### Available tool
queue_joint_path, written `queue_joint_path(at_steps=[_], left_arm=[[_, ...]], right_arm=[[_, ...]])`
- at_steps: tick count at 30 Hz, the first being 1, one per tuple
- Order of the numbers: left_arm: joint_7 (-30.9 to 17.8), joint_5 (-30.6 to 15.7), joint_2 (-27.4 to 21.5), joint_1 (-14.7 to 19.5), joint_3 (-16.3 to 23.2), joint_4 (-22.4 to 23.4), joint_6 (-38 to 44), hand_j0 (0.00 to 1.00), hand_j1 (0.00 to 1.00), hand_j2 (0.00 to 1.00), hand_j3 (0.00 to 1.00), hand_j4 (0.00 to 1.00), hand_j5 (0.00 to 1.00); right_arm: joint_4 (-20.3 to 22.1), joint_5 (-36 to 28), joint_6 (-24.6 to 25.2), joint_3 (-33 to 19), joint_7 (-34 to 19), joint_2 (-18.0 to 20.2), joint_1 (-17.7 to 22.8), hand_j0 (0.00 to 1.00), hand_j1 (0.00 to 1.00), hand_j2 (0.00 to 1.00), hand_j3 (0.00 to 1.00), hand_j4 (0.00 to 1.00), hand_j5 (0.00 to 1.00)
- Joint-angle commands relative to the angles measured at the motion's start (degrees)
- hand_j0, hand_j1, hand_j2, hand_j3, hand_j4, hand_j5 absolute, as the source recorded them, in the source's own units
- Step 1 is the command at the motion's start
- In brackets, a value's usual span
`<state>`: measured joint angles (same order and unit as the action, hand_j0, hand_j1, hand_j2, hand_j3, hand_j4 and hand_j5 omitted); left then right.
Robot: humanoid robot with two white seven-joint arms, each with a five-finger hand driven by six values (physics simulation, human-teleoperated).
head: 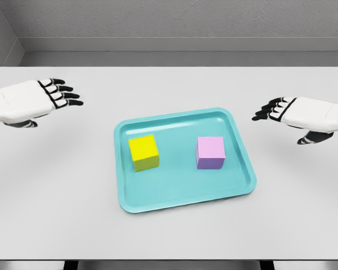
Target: Push two cubes
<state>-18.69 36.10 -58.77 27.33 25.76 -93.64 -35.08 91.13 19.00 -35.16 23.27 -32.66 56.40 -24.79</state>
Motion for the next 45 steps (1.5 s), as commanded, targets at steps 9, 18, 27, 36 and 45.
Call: queue_joint_path(at_steps=[9,18,27,36,45], left_arm=[[-5.5,4.3,-0.2,0.3,3.0,-0.6,0.1,1.0,1.0,1.0,1.0,1.0,1.0],[-7.3,5.7,0.7,0.6,6.8,-5.0,0.1,0.73,0.73,0.73,0.73,0.73,0.73],[-7.2,4.1,0.5,1.0,6.7,-8.8,0.1,0.72,0.72,0.72,0.72,0.72,0.72],[-7.2,1.3,1.4,1.0,7.6,-9.5,0.1,0.74,0.74,0.74,0.74,0.74,0.74],[-7.2,-0.1,4.4,1.0,8.6,-9.5,0.1,0.74,0.74,0.74,0.74,0.74,0.74]], right_arm=[[-1.1,1.8,0.2,0.0,7.1,0.2,-1.6,1.0,1.0,1.0,1.0,1.0,1.0],[-0.9,17.1,0.2,1.1,0.8,-7.1,-5.6,0.72,0.72,0.72,0.72,0.72,0.72],[0.5,15.1,0.2,2.6,1.1,-5.9,-2.1,0.68,0.68,0.68,0.68,0.68,0.68],[7.2,13.4,0.2,3.1,1.1,-1.9,2.2,0.67,0.67,0.67,0.67,0.67,0.67],[7.9,15.3,0.2,3.6,0.7,-5.3,2.3,0.67,0.67,0.67,0.67,0.67,0.67]])
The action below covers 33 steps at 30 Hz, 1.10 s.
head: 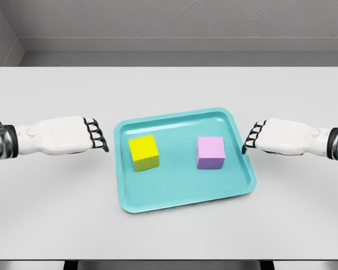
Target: Push two cubes
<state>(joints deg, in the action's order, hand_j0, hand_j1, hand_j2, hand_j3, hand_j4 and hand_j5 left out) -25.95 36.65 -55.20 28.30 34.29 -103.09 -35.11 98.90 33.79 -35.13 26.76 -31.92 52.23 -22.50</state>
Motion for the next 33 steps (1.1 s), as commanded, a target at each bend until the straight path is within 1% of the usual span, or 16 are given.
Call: queue_joint_path(at_steps=[1,3,4,7,10,16,17,18,21,24,30,31,33], left_arm=[[0.0,-0.7,0.9,-0.1,0.1,0.0,0.1,0.74,0.74,0.74,0.74,0.74,0.74],[0.0,-0.8,1.0,-0.4,0.1,0.0,0.1,0.74,0.74,0.74,0.74,0.74,0.74],[0.0,-0.8,1.0,-0.4,0.8,0.0,0.1,0.74,0.74,0.74,0.74,0.74,0.74],[-0.1,-0.8,1.2,-0.4,0.9,0.0,0.1,0.74,0.74,0.74,0.74,0.74,0.74],[-0.1,-0.8,2.1,-0.4,1.1,0.0,0.1,0.74,0.74,0.74,0.74,0.74,0.74],[-0.1,-0.7,2.8,-0.5,1.3,0.0,0.1,0.74,0.74,0.74,0.74,0.74,0.74],[-0.1,-0.7,2.8,-0.6,1.4,0.1,0.1,0.74,0.74,0.74,0.74,0.74,0.74],[-0.1,-0.7,2.8,-0.6,1.8,0.0,0.1,0.74,0.74,0.74,0.74,0.74,0.74],[-0.1,-0.7,2.9,-0.6,2.1,0.0,0.1,0.74,0.74,0.74,0.74,0.74,0.74],[-0.2,-0.6,3.2,-0.6,2.1,0.1,0.1,0.74,0.74,0.74,0.74,0.74,0.74],[-0.9,-0.6,4.5,-0.4,2.1,0.1,0.1,0.74,0.74,0.74,0.74,0.74,0.74],[-0.9,-0.6,5.1,-0.3,2.1,0.1,0.1,0.74,0.74,0.74,0.74,0.74,0.74],[-0.9,-0.5,5.3,-0.2,2.1,0.1,0.1,0.74,0.74,0.74,0.74,0.74,0.74]], right_arm=[[0.1,0.7,0.1,0.7,-0.1,-1.3,0.0,0.67,0.67,0.67,0.67,0.67,0.67],[0.1,0.9,0.1,1.3,-0.1,-1.3,0.1,0.67,0.67,0.67,0.67,0.67,0.67],[0.1,1.0,0.1,1.4,-0.1,-1.3,0.3,0.67,0.67,0.67,0.67,0.67,0.67],[-0.2,2.2,0.1,1.4,-0.2,-2.8,0.4,0.67,0.67,0.67,0.67,0.67,0.67],[-0.3,2.5,0.1,1.9,-0.2,-2.9,0.4,0.67,0.67,0.67,0.67,0.67,0.67],[-0.2,2.6,0.1,1.8,-0.3,-2.8,0.0,0.66,0.66,0.66,0.66,0.66,0.66],[-0.2,2.6,0.1,1.9,-1.7,-2.8,-0.3,0.66,0.66,0.66,0.66,0.66,0.66],[-0.2,2.6,0.1,1.9,-1.8,-2.8,-0.4,0.66,0.66,0.66,0.66,0.66,0.66],[0.2,3.1,0.1,1.9,-1.9,-2.6,-0.8,0.66,0.66,0.66,0.66,0.66,0.66],[1.2,3.5,0.1,1.9,-1.9,-2.1,-2.2,0.67,0.67,0.67,0.67,0.67,0.67],[1.5,4.6,0.1,2.1,-1.9,-2.1,-2.4,0.67,0.67,0.67,0.67,0.67,0.67],[1.5,5.8,0.1,3.6,-1.9,-2.5,-2.5,0.67,0.67,0.67,0.67,0.67,0.67],[1.4,6.2,0.1,4.0,-1.9,-2.8,-2.5,0.67,0.67,0.67,0.67,0.67,0.67]])
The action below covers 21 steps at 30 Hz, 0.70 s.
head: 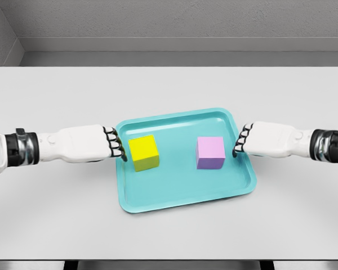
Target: Push two cubes
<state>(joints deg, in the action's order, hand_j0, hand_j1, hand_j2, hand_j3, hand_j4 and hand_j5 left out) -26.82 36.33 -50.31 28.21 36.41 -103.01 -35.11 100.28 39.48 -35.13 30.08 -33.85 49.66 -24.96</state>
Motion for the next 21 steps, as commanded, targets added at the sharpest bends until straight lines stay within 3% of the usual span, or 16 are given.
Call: queue_joint_path(at_steps=[1,13,21], left_arm=[[-0.2,-0.2,0.4,0.0,0.0,0.0,0.1,0.74,0.74,0.74,0.74,0.74,0.74],[-1.7,-0.1,4.1,0.5,0.1,0.0,0.1,0.74,0.74,0.74,0.74,0.74,0.74],[-2.6,0.1,5.4,1.1,0.1,0.0,0.1,0.74,0.74,0.74,0.74,0.74,0.74]], right_arm=[[0.0,0.5,0.1,0.8,0.0,-0.2,0.0,0.67,0.67,0.67,0.67,0.67,0.67],[0.4,1.0,0.1,1.6,-0.1,-1.4,-1.6,0.67,0.67,0.67,0.67,0.67,0.67],[0.7,2.3,0.1,5.3,-0.9,-4.0,-2.9,0.67,0.67,0.67,0.67,0.67,0.67]])
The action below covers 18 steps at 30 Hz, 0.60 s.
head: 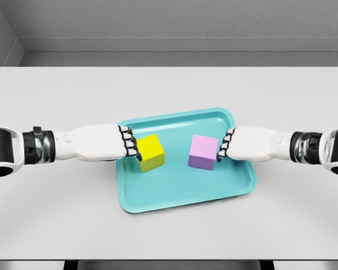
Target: Push two cubes
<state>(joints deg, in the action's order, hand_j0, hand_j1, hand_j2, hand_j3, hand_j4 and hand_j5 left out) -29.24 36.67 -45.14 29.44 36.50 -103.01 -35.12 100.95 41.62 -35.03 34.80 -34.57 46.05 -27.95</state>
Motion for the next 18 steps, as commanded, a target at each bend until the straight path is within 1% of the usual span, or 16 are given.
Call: queue_joint_path(at_steps=[1,2,7,9,11,13,14,15,17,18], left_arm=[[-0.2,-0.2,0.2,0.1,0.0,0.0,0.1,0.74,0.74,0.74,0.74,0.74,0.74],[-0.2,-0.2,0.2,0.3,0.5,0.0,0.1,0.74,0.74,0.74,0.74,0.74,0.74],[-0.7,-0.1,1.3,0.9,0.9,0.1,0.1,0.74,0.74,0.74,0.74,0.74,0.74],[-0.7,0.1,1.8,1.1,1.0,0.1,0.1,0.74,0.74,0.74,0.74,0.74,0.74],[-0.7,0.2,1.8,1.1,1.0,0.2,0.1,0.74,0.74,0.74,0.74,0.74,0.74],[-0.7,0.1,1.6,1.0,0.9,0.4,0.1,0.74,0.74,0.74,0.74,0.74,0.74],[-0.7,-0.2,0.7,1.1,0.8,0.4,0.1,0.74,0.74,0.74,0.74,0.74,0.74],[-0.7,-0.4,-0.4,1.1,0.5,0.4,0.1,0.73,0.73,0.73,0.73,0.73,0.73],[-0.7,-0.6,-1.5,1.1,0.2,0.5,0.1,0.66,0.66,0.66,0.66,0.66,0.66],[-0.7,-0.6,-2.5,1.0,-0.1,0.6,0.1,0.64,0.64,0.64,0.64,0.64,0.64]], right_arm=[[0.0,0.1,0.0,0.6,-0.1,-0.4,-0.1,0.67,0.67,0.67,0.67,0.67,0.67],[0.0,0.1,0.0,0.7,-0.2,-1.3,-0.4,0.67,0.67,0.67,0.67,0.67,0.67],[-0.1,0.2,0.0,1.1,-0.4,-1.6,-1.4,0.67,0.67,0.67,0.67,0.67,0.67],[-0.4,1.1,0.0,1.2,-0.4,-2.8,-1.9,0.67,0.67,0.67,0.67,0.67,0.67],[-0.8,2.1,0.0,3.2,-0.4,-3.4,-2.9,0.67,0.67,0.67,0.67,0.67,0.67],[-0.8,2.2,0.0,3.3,-0.4,-3.7,-3.0,0.67,0.67,0.67,0.67,0.67,0.67],[-0.8,2.2,0.0,3.3,-0.4,-3.9,-3.1,0.67,0.67,0.67,0.67,0.67,0.67],[-0.8,2.2,0.0,3.3,-0.4,-4.0,-3.1,0.67,0.67,0.67,0.67,0.67,0.67],[-0.8,2.2,0.0,3.5,-0.4,-4.0,-3.3,0.67,0.67,0.67,0.67,0.67,0.67],[-0.8,2.2,0.0,3.4,-0.4,-4.0,-3.4,0.67,0.67,0.67,0.67,0.67,0.67]])
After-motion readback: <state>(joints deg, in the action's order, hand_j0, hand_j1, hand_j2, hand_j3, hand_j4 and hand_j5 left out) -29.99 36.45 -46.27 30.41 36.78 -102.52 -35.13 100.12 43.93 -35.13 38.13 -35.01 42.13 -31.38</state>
